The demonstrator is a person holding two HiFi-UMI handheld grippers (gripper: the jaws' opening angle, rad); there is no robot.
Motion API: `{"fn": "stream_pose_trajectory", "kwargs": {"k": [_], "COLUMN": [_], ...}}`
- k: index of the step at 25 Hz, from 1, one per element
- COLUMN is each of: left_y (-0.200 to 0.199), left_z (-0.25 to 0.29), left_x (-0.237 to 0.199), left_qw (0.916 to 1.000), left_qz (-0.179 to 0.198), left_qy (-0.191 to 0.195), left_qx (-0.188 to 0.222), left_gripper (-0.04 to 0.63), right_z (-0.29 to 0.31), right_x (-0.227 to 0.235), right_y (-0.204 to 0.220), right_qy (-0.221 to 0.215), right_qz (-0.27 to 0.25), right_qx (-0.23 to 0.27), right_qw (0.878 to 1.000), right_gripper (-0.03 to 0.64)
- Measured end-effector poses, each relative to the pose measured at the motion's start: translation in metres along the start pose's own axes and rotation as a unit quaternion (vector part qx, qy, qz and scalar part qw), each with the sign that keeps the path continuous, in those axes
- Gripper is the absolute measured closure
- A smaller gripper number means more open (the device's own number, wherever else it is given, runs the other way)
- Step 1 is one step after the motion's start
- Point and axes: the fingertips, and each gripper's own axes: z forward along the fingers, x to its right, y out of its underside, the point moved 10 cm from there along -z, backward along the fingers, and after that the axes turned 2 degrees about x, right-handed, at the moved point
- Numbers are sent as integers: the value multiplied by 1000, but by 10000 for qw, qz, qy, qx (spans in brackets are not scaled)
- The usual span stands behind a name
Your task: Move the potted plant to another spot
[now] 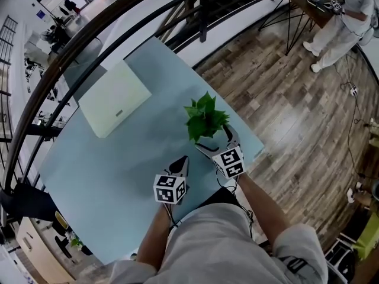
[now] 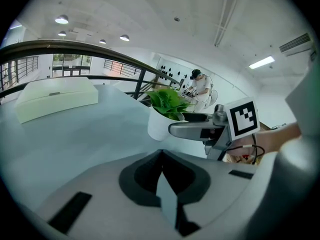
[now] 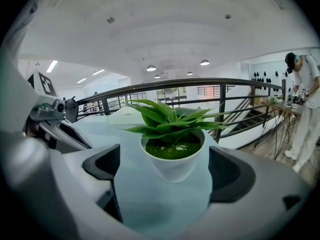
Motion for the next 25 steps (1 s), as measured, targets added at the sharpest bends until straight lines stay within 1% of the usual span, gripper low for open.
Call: {"fn": "stream_pose_trajectory", "kwargs": {"k": [4,6,8,10,11,12,13,14,15,20,21,22,23,25], "left_y": [4,-2,-9,-10,-9,-8,-8,-8,-8,0,-1,-1,-1,2], "left_z": [-5,-8,-14,-23,-29,-35,-41,-47,-53,-83,-88,-93,-98,-106], "left_x": [8,13,16,17,16,15,13,11,10,10,11,11,10,9], "left_qw": [10000,9999,9999,9998,9998,9997,9996,9994,9993,9991,9989,9987,9986,9985], "left_qz": [38,72,117,154,166,175,182,189,198,192,206,225,235,194], "left_qy": [56,85,86,51,26,0,-25,-52,-80,-117,-108,-100,-94,-87], "left_qx": [-21,-21,29,103,141,184,230,270,295,364,405,439,464,502], "left_gripper": [583,583,583,583,583,583,583,583,583,583,583,583,583,583], "right_z": [-14,-21,-27,-36,-41,-47,-51,-55,-59,-75,-78,-80,-82,-86], "right_x": [-4,-3,0,-1,-4,-7,-11,-16,-23,-65,-73,-80,-87,-98], "right_y": [4,1,-2,-1,0,2,2,1,0,-5,-10,-13,-16,-16], "right_qy": [125,148,184,259,322,418,549,690,807,993,1031,1080,1118,1104], "right_qz": [19,61,70,100,122,126,89,12,-78,-295,-377,-494,-625,-839], "right_qx": [-8,-87,-162,-226,-247,-252,-235,-198,-157,-102,-20,89,190,276], "right_qw": [9999,9998,9997,9994,9991,9987,9982,9974,9966,9946,9940,9929,9916,9900], "right_gripper": [72,75,90,119,145,188,252,332,388,509,540,600,615,615]}}
